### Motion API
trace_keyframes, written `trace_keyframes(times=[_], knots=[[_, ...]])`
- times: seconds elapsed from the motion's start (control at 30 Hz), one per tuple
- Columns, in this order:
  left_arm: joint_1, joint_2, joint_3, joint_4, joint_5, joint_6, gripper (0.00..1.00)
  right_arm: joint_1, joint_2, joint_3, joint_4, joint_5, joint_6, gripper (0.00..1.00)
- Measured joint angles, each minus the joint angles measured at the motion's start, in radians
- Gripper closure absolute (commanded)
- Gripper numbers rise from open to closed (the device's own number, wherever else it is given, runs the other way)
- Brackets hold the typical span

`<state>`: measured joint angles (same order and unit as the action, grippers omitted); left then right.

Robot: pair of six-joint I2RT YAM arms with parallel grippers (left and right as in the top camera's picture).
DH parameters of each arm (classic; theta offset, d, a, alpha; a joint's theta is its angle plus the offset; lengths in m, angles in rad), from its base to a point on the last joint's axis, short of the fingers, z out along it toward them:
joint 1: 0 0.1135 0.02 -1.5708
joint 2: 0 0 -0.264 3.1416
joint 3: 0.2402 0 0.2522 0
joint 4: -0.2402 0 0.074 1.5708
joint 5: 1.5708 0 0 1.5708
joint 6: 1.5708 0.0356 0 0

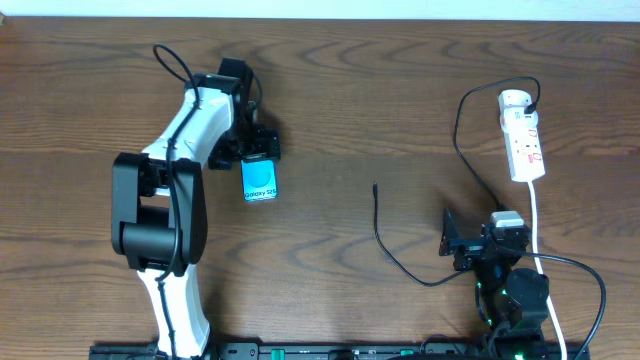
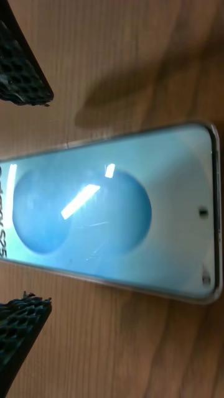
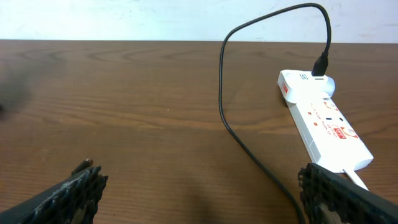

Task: Plug charger to phone and switch on socket
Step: 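Lower the left gripper onto the phone's top edge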

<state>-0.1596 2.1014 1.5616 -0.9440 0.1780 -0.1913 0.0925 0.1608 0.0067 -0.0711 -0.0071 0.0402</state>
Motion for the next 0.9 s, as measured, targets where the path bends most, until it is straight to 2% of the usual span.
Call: trace_keyframes(times=[0.3,0.9], knots=[[-0.037,0.000,0.000,0.011,-0.055,-0.076,0.02,0.000,0.000,0.000,0.000,0.000,0.000,0.01],[-0.037,0.000,-0.006,0.033,-0.073,-0.097,0.02,0.000,0.000,0.000,0.000,0.000,0.000,0.01]])
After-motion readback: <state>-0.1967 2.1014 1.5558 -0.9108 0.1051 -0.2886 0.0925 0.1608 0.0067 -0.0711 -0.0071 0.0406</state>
